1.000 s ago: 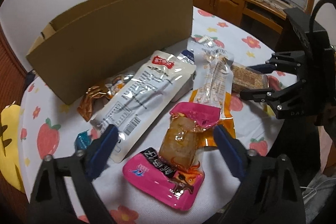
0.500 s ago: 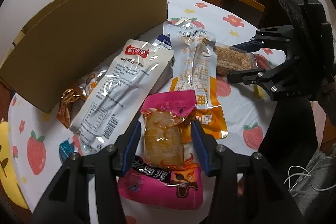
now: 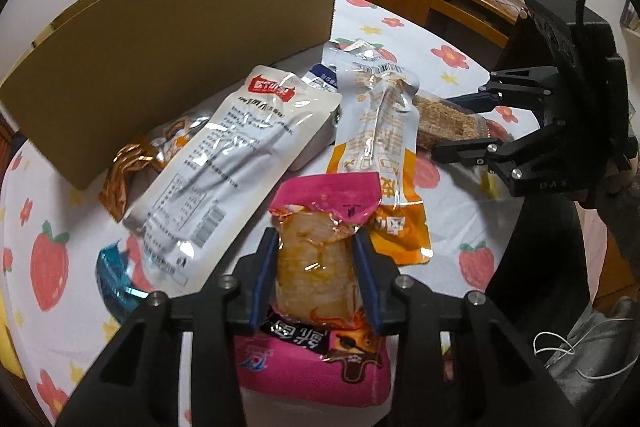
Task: Organize snacks
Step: 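Grasp the clear sesame-bar pack with the right tool while the left tool grasps the pink-wrapped snack, then carry both snacks over the cardboard box and open both tools to drop them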
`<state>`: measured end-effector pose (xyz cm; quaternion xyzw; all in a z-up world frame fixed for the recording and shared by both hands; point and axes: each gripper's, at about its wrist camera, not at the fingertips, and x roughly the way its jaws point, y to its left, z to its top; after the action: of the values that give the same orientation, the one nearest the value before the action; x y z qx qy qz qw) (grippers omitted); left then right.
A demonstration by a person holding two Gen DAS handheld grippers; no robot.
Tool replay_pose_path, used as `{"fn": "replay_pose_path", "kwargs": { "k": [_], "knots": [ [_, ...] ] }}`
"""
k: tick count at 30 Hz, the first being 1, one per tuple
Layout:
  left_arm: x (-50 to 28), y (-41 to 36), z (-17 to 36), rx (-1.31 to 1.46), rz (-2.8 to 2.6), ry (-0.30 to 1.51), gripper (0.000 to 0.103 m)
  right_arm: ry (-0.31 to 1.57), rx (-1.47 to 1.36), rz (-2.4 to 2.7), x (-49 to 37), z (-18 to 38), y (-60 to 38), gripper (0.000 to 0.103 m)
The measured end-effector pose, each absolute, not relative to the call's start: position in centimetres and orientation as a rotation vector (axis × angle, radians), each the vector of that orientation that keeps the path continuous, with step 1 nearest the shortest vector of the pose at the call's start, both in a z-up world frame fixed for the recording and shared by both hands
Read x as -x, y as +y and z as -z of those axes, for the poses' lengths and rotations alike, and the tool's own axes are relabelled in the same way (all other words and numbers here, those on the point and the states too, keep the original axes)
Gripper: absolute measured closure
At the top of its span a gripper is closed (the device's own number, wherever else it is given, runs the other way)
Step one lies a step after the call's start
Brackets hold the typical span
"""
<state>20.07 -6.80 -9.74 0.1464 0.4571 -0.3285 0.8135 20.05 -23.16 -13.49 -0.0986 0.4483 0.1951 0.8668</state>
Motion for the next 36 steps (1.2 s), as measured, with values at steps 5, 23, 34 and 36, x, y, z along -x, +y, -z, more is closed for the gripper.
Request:
{"fn": "replay_pose_path", "kwargs": {
  "k": [5, 23, 34, 36],
  "knots": [
    [-19.1, -5.6, 8.9, -0.252, 0.686, 0.934, 0.068, 0.955, 0.223, -0.41, -19.5, 13.3, -23.5, 0.057],
    [-18.2, -4.5, 2.7, -0.132, 0.633, 0.729, 0.068, 0.919, 0.265, -0.248, -18.6, 8.4, -27.8, 0.058],
    [-20.9, -1.5, -1.1, -0.062, 0.525, 0.617, 0.068, 0.805, 0.261, -0.241, -20.6, 3.1, -27.5, 0.058],
    [-21.7, -1.0, -1.9, -0.054, 0.509, 0.597, 0.068, 0.782, 0.26, -0.251, -21.3, 2.1, -27.1, 0.058]
  ]
}}
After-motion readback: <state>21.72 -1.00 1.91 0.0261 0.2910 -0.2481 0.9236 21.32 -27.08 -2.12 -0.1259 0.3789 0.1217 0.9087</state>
